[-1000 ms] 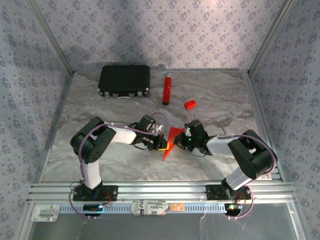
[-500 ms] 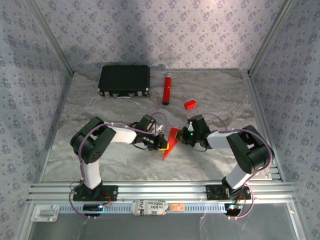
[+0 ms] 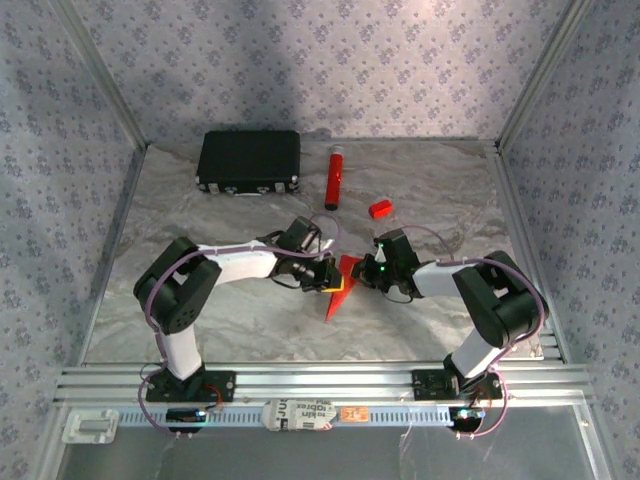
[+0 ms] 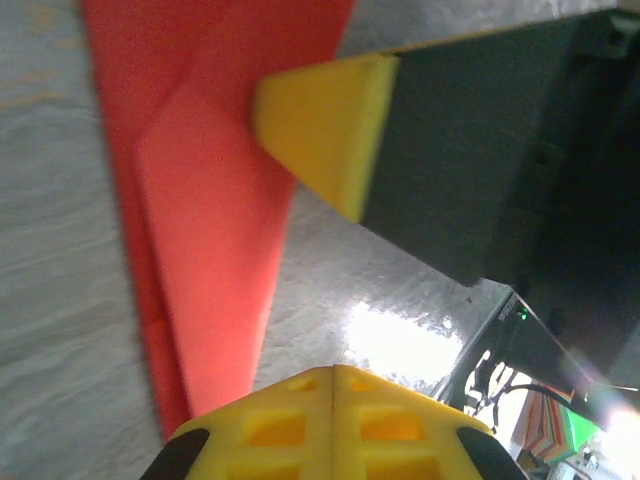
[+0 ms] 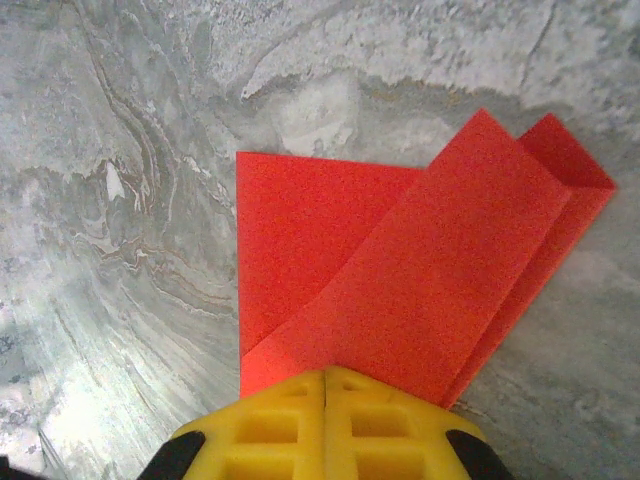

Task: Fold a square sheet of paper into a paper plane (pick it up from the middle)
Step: Fold the wing for the fifth time at the center of the table.

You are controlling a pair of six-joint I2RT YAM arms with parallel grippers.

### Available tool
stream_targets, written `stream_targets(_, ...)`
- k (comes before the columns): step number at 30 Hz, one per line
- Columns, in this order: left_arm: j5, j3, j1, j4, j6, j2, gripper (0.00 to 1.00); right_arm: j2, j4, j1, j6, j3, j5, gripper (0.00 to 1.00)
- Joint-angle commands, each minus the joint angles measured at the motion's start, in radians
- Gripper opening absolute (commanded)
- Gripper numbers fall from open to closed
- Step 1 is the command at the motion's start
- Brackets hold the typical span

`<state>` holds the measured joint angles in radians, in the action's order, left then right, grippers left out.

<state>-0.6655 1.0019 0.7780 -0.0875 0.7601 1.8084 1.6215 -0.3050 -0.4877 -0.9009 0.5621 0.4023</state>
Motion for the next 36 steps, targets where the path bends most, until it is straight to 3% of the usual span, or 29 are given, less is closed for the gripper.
stream_targets(1,-0.021,0.041,0.03,-0.017,-0.005,0.048,0.05,0.035,0.103,-0.009,0.017,-0.01,-0.064,0.02)
stream_targets(6,-0.017,0.048,0.044,0.0,-0.013,0.112,0.06,0.031,0.104,-0.011,0.017,-0.014,-0.066,0.02)
stream_targets(9,0.042,0.054,0.046,-0.078,-0.08,0.147,0.06,0.035,0.103,-0.011,0.017,-0.018,-0.066,0.02)
stream_targets(12,0.032,-0.011,0.044,-0.041,-0.072,0.152,0.05,0.035,0.097,-0.011,0.017,-0.027,-0.065,0.02)
stream_targets(28,0.008,-0.241,0.046,-0.06,-0.081,-0.041,0.06,0.05,0.096,-0.007,0.027,-0.016,-0.059,0.02)
stream_targets(36,0.004,-0.248,0.031,-0.042,-0.063,-0.173,0.08,0.022,0.093,-0.023,0.073,0.03,-0.019,0.04)
